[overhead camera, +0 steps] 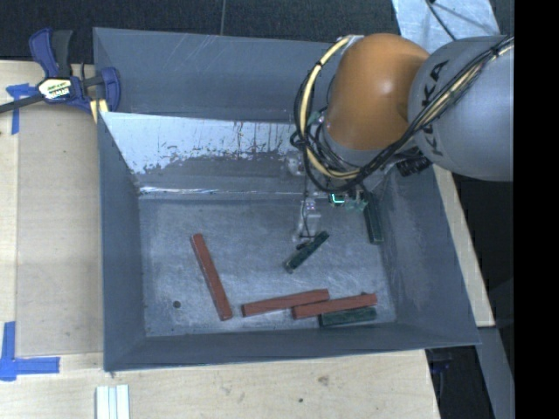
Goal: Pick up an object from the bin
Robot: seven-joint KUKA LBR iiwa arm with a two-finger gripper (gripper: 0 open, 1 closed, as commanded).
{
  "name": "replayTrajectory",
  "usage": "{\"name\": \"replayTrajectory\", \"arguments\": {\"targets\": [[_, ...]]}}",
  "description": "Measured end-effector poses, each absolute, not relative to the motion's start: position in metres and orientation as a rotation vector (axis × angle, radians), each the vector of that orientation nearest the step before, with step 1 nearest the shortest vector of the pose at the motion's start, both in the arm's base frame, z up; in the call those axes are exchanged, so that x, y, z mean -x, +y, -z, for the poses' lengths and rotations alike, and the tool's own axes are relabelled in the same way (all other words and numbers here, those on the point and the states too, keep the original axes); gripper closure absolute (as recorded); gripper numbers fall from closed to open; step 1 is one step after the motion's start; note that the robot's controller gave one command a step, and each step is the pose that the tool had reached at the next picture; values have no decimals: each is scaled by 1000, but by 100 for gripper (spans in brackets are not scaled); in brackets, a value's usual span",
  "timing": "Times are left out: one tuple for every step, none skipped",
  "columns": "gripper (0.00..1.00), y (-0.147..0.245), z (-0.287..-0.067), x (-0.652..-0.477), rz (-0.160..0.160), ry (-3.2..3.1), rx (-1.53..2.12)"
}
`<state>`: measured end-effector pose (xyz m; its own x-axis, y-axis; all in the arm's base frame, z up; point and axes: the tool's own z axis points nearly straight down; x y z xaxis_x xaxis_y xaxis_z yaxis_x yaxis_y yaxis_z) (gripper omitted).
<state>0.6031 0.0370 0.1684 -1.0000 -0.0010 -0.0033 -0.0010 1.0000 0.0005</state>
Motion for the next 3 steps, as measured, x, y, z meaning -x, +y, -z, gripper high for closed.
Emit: {"name": "replayTrajectory", "arguments": {"targets": [[0,-13,-70,-558,1,3121,322],[100,-13,-71,-559,0,3118,320],[100,41,-208,-549,1,3060,673]]}}
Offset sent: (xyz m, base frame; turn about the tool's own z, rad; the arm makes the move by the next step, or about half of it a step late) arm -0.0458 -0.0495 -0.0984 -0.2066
